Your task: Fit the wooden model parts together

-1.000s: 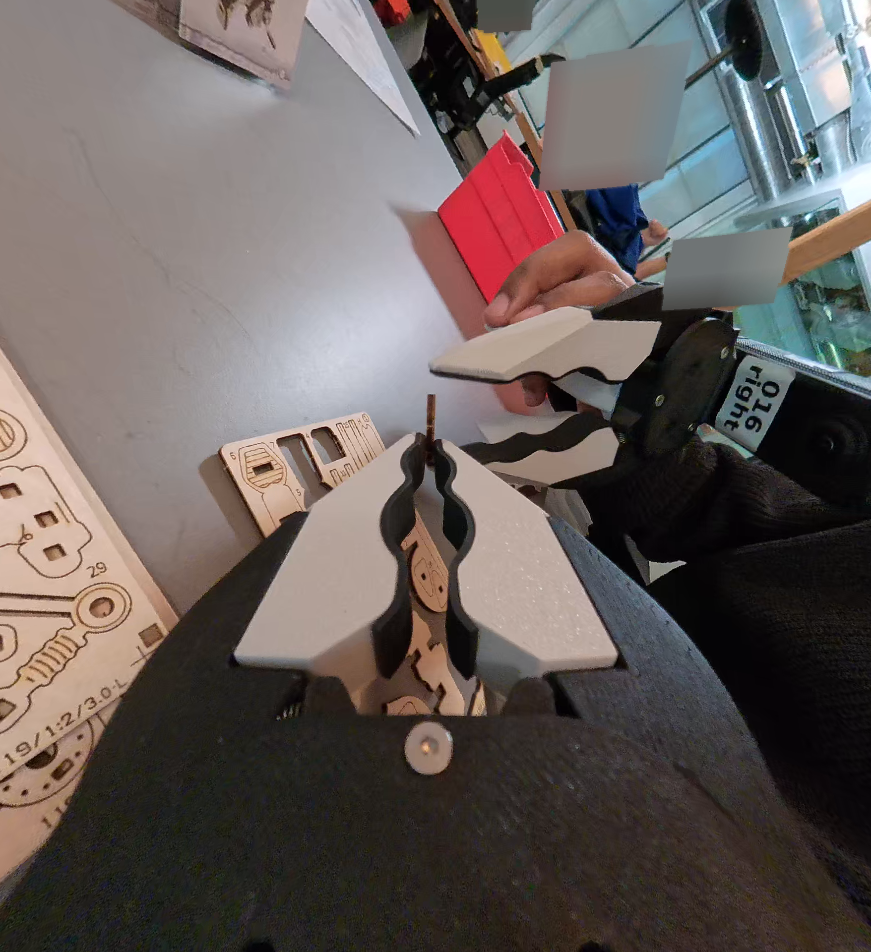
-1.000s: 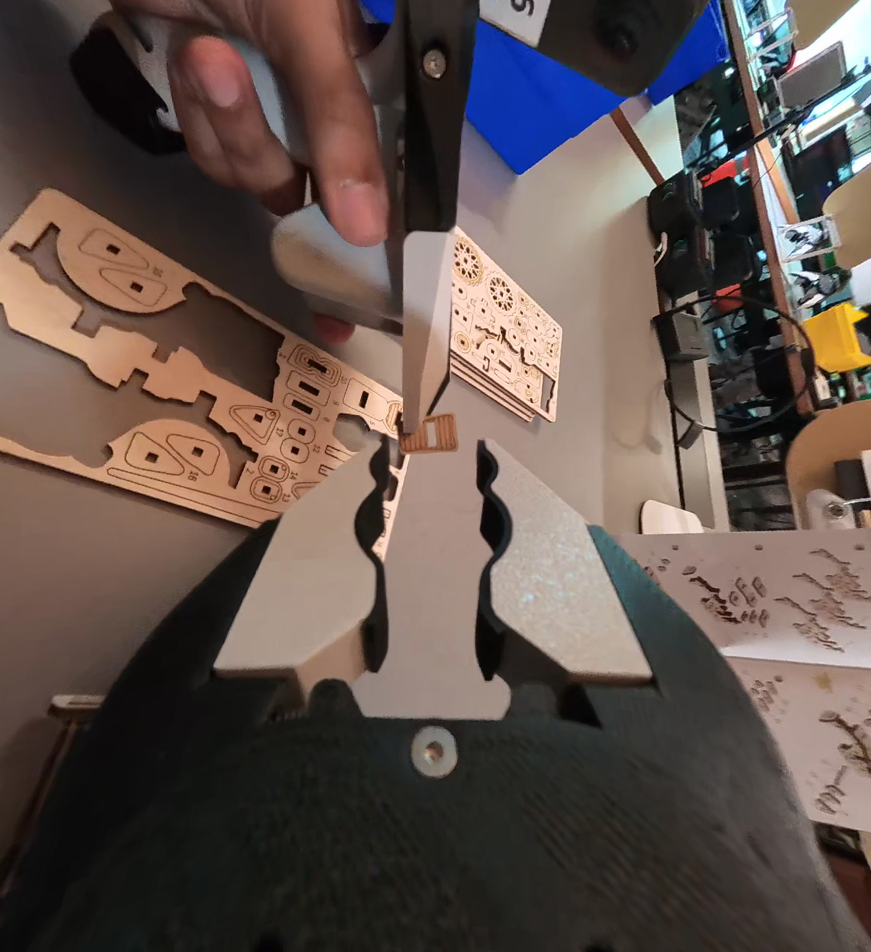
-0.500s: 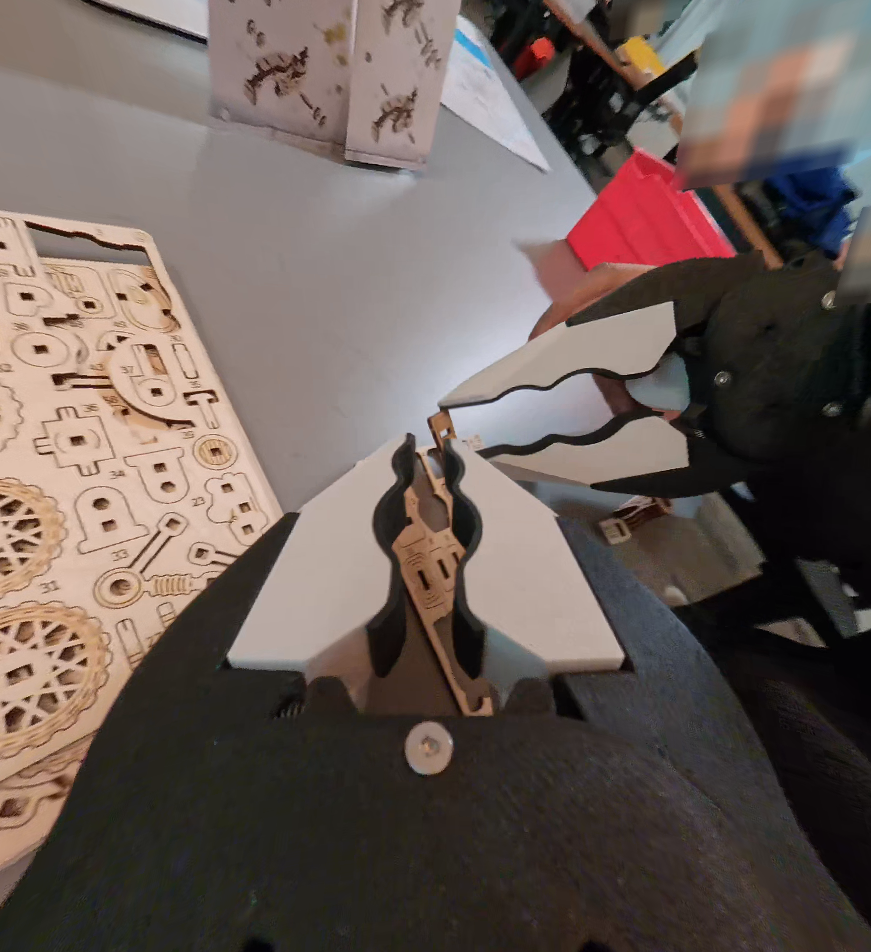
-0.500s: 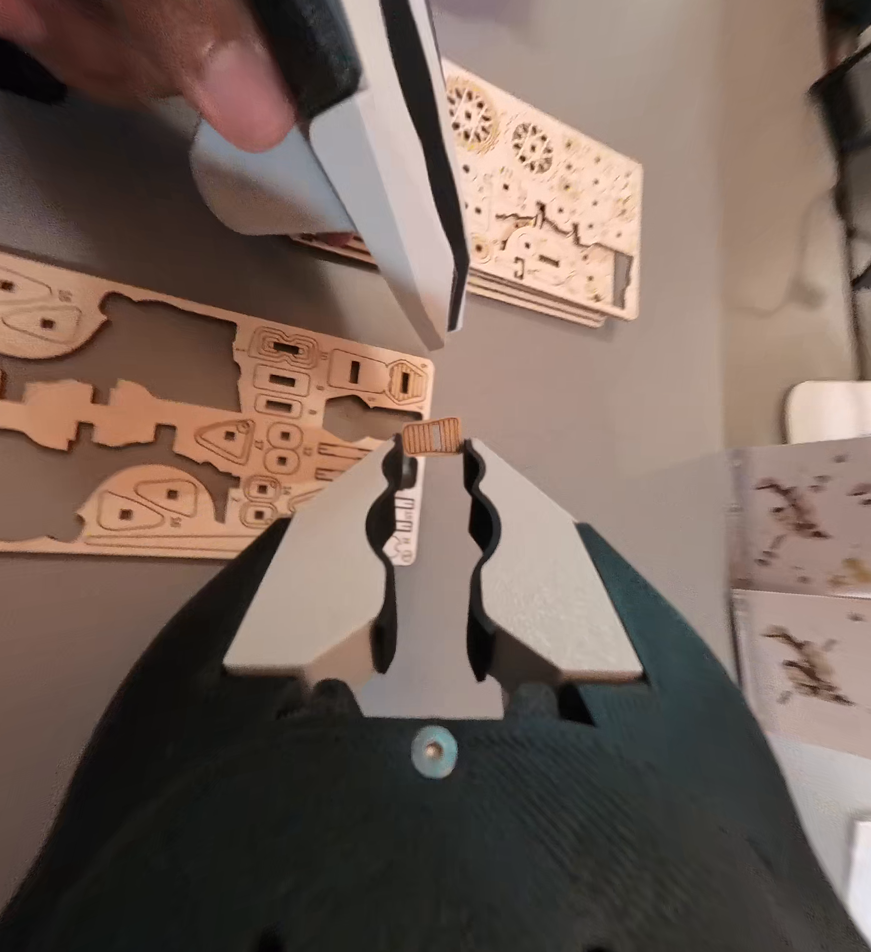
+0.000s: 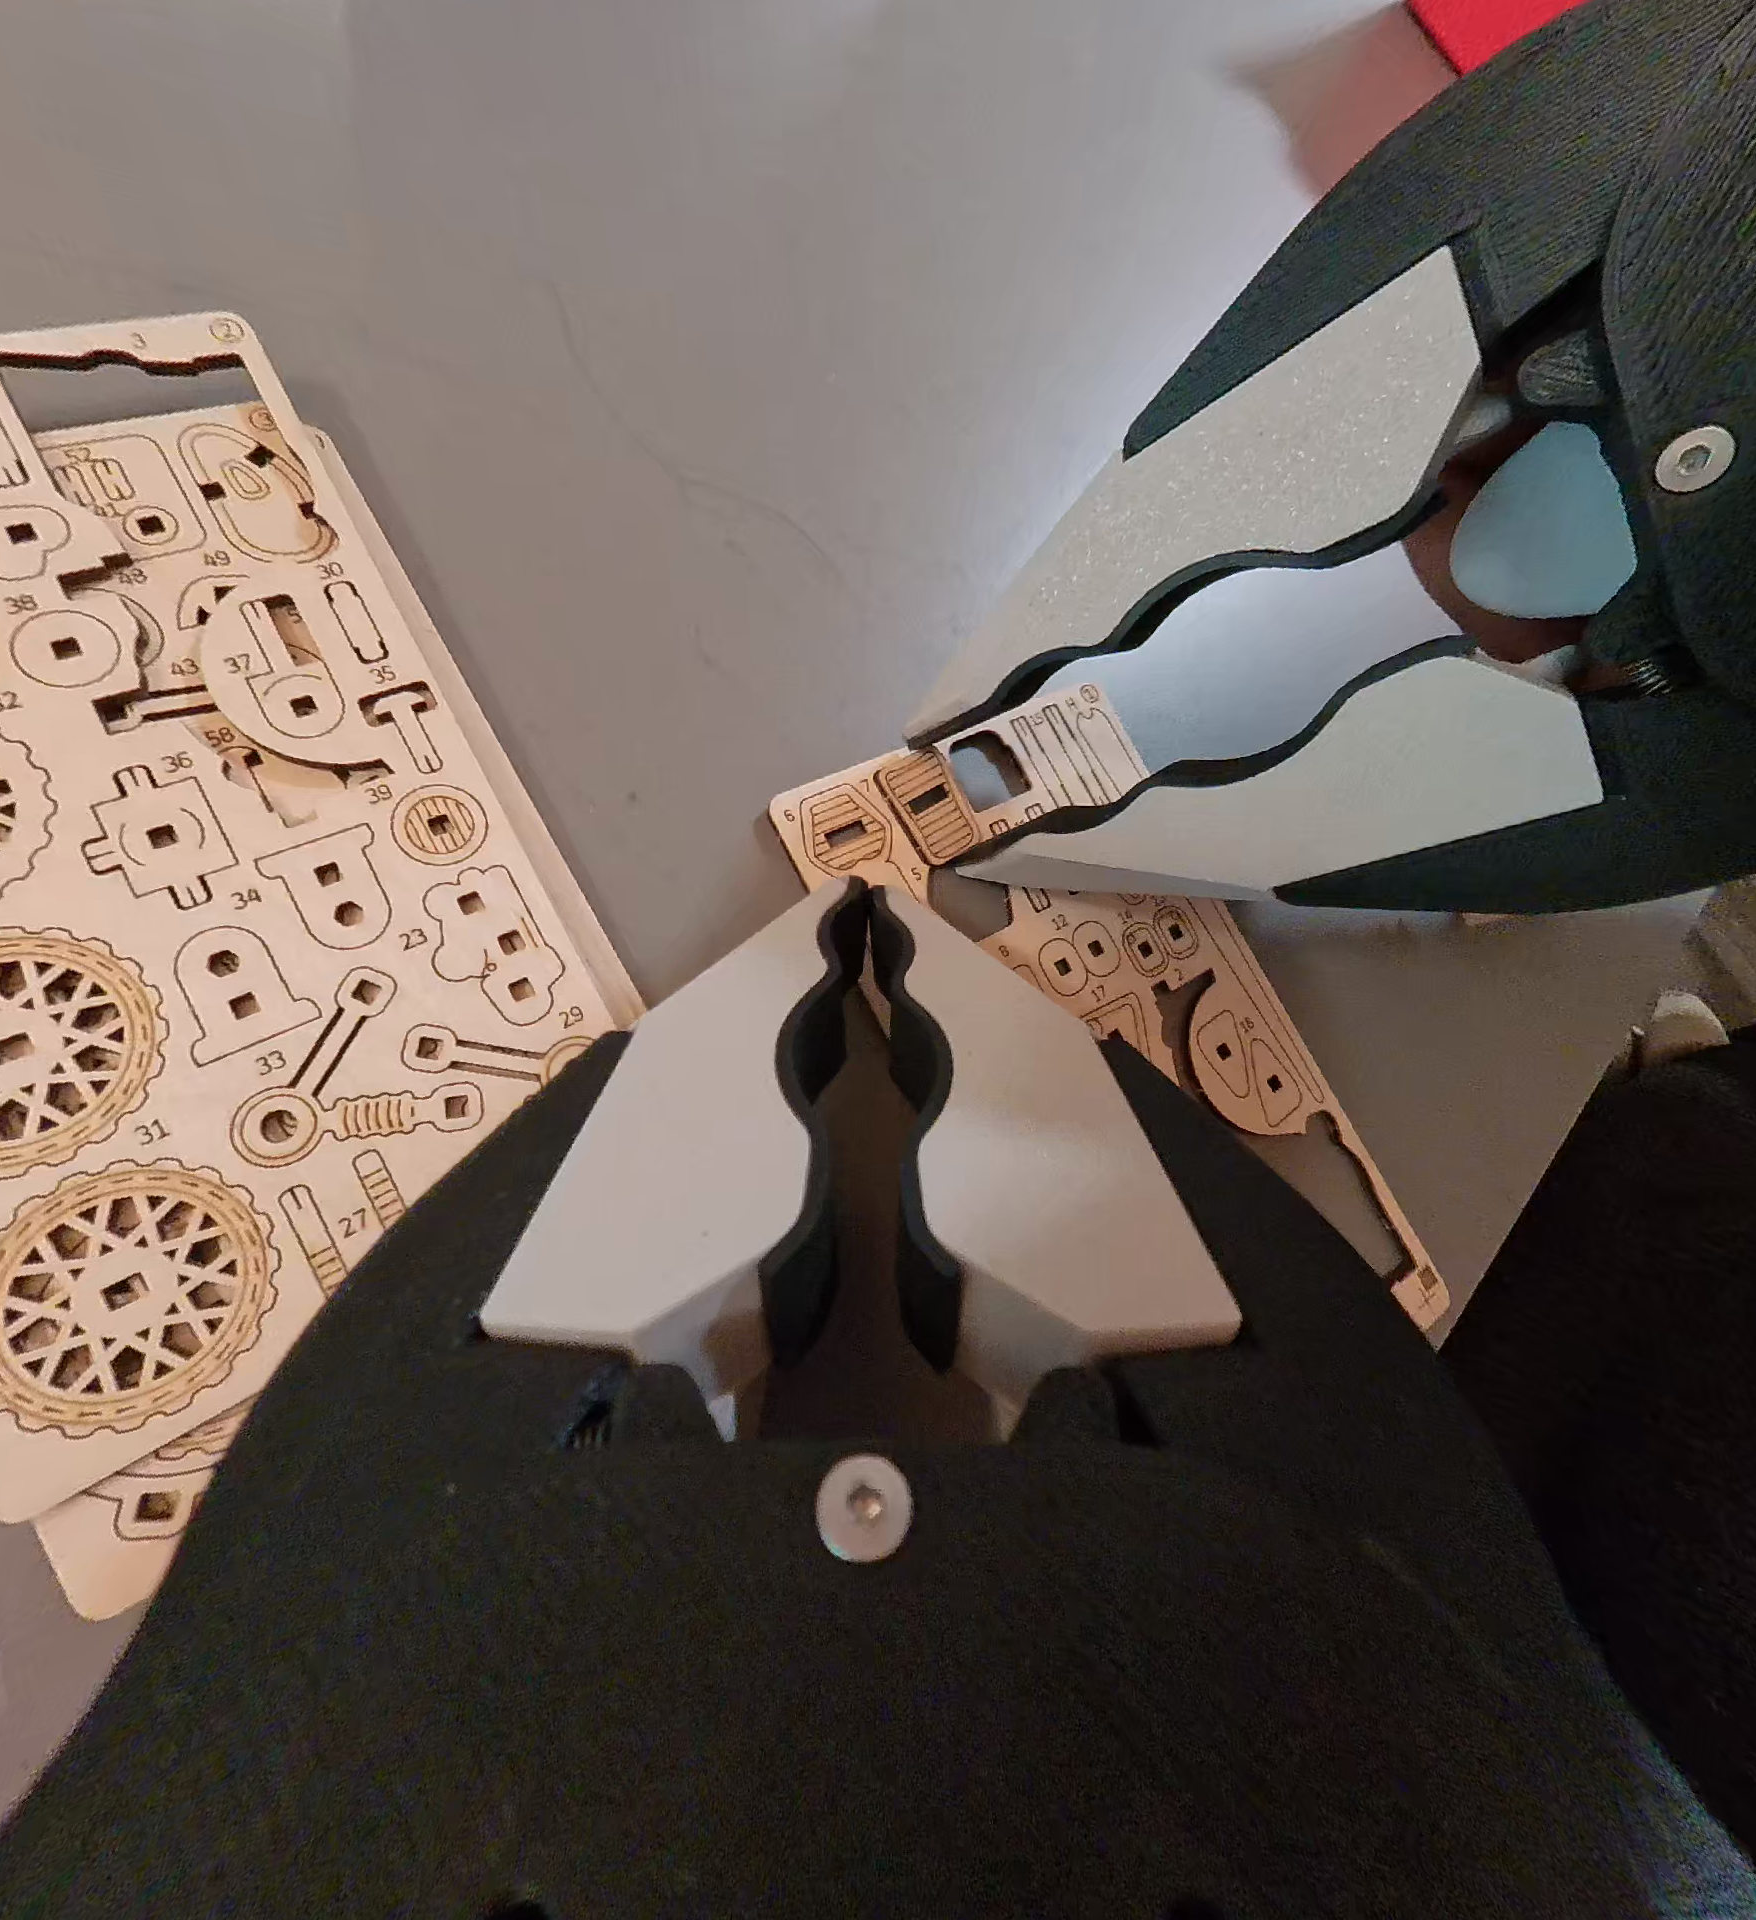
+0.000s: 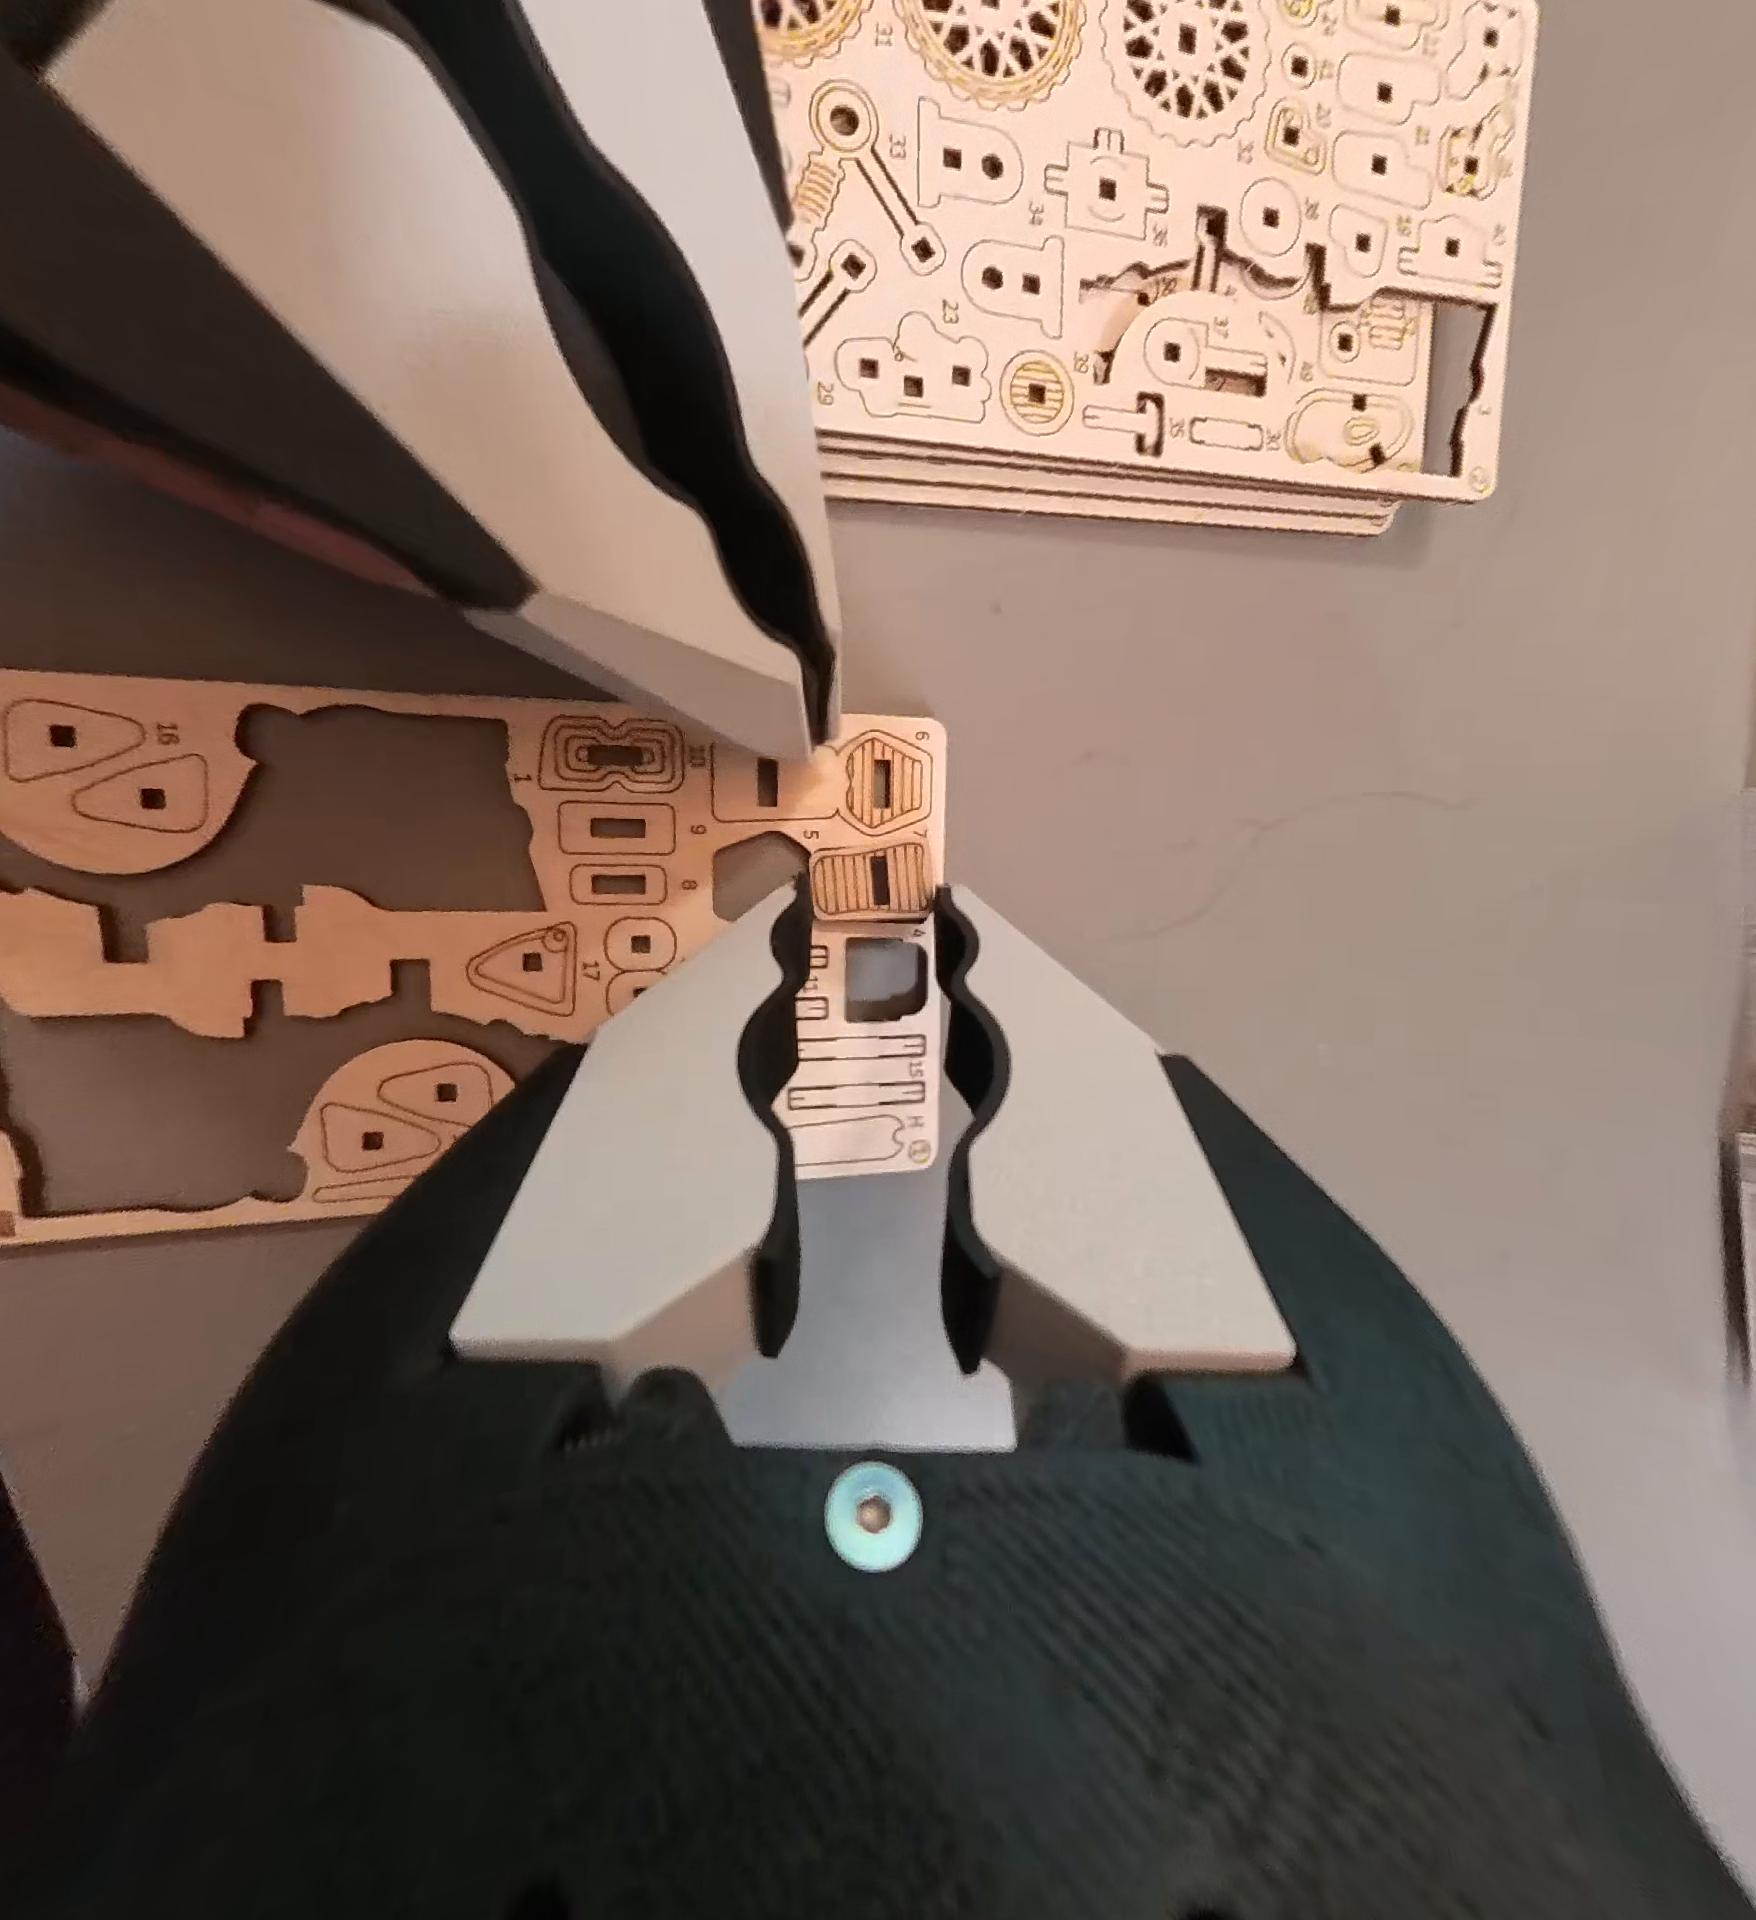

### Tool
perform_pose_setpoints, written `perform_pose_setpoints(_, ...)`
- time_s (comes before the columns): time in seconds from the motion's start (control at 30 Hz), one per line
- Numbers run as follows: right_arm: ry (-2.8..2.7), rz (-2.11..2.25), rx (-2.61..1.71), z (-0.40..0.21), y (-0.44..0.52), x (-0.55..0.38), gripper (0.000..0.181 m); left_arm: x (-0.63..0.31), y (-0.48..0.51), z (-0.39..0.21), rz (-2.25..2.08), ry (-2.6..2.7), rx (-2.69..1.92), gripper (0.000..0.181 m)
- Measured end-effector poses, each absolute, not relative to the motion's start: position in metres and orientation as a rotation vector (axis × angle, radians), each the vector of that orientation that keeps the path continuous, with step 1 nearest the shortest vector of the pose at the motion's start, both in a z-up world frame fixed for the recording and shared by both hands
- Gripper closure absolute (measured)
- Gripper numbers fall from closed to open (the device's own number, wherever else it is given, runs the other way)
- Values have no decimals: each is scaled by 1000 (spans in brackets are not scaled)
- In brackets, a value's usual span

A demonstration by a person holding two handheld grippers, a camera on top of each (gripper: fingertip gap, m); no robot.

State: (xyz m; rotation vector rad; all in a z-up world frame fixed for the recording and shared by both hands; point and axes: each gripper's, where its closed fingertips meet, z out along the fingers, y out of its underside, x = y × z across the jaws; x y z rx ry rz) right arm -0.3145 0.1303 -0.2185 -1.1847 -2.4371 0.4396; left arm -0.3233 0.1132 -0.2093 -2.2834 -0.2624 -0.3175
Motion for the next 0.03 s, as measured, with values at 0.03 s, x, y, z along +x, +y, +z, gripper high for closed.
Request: perform_pose_setpoints(0.03, -2438, 434, -1192, -219, 130, -315, 158, -322, 113, -210, -324, -259, -2287, 181)
